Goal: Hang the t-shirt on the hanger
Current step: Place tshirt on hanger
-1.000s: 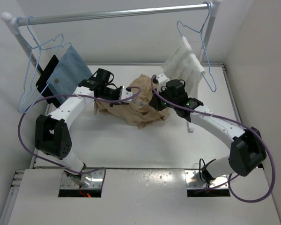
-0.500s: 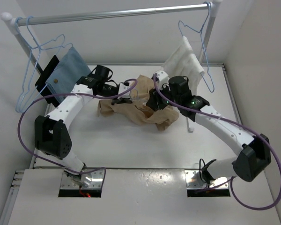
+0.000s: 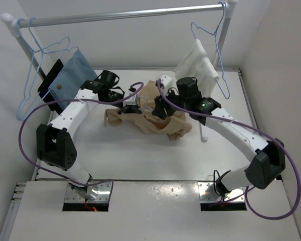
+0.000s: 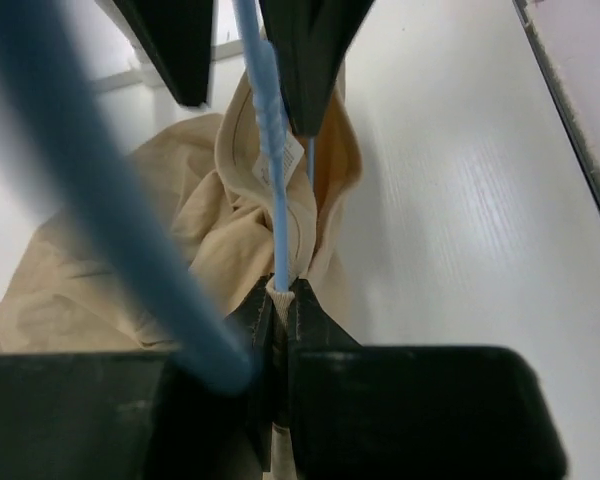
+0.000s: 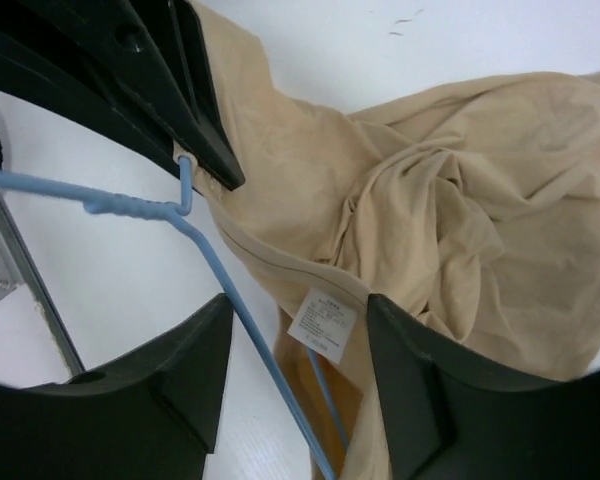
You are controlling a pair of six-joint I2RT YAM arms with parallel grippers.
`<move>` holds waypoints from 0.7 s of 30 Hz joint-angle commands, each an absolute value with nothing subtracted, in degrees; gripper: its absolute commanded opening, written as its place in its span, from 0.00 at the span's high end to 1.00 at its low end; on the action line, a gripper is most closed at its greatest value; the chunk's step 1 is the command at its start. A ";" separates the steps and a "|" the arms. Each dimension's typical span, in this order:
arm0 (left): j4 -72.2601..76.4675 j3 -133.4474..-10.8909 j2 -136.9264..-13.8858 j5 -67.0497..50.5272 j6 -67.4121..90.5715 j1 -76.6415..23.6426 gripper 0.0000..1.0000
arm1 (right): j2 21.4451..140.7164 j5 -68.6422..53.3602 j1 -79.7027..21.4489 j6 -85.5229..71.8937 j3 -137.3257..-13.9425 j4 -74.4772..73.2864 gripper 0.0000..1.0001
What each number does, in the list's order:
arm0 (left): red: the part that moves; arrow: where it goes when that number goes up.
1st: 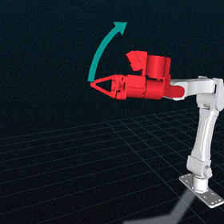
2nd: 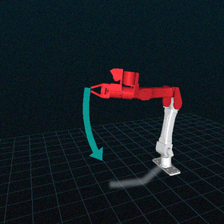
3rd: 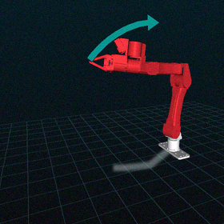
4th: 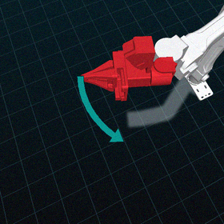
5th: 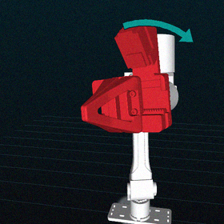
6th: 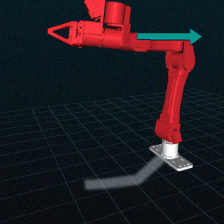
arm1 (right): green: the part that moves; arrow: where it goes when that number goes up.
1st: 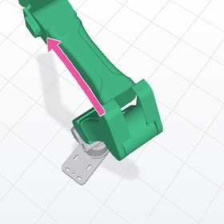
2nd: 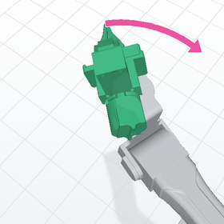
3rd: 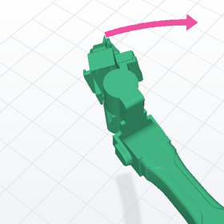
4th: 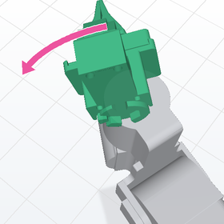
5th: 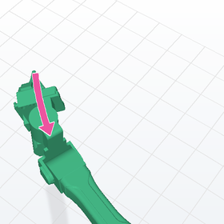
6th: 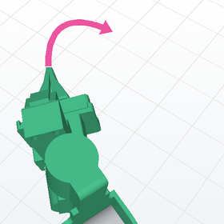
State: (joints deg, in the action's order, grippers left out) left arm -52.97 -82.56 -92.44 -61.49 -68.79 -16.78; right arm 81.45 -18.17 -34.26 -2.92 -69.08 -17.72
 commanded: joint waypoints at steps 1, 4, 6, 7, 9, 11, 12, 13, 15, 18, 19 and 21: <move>-53.70 -86.13 -92.11 -69.34 -70.05 -16.35 1.00 | 83.93 -21.79 -34.45 -2.29 -71.37 -14.77 0.49; -53.70 -86.13 -92.64 -69.96 -69.53 -15.73 1.00 | 84.46 -22.32 -34.98 -4.38 -70.06 -11.44 0.69; -53.70 -86.13 -92.64 -70.66 -69.52 -15.21 1.00 | 84.46 -22.32 -34.98 -5.62 -70.05 -8.71 0.82; -53.70 -86.13 -92.64 -70.66 -69.52 -15.21 1.00 | 84.46 -22.32 -34.98 -6.15 -70.05 -8.70 0.89; -53.70 -86.13 -92.64 -70.66 -69.52 -14.68 1.00 | 83.77 -22.32 -34.98 -6.15 -69.44 -7.13 1.00; -53.70 -86.13 -93.16 -69.36 -69.52 -13.54 1.00 | 82.71 -22.32 -34.98 -6.15 -68.73 -7.12 1.00; -53.70 -86.13 -93.16 -68.82 -69.52 -12.32 1.00 | 81.57 -22.32 -34.98 -6.15 -68.12 -8.34 1.00; -53.70 -86.74 -93.16 -68.30 -69.52 -11.52 1.00 | 81.56 -22.32 -34.98 -4.67 -68.12 -9.48 1.00; -53.70 -87.27 -93.16 -66.89 -69.52 -9.76 0.86 | 80.16 -22.32 -34.98 -3.35 -68.12 -13.07 1.00; -53.70 -87.97 -94.47 -64.87 -69.52 -6.16 0.78 | 77.79 -21.72 -34.45 -1.50 -67.50 -15.20 1.00; -53.70 -87.98 -94.48 -64.25 -70.04 -6.15 0.78 | 77.17 -21.10 -34.45 -1.49 -67.50 -15.21 1.00; -53.70 -87.98 -95.09 -63.02 -70.05 -5.45 0.78 | 76.12 -20.48 -34.45 -0.80 -66.97 -15.91 1.00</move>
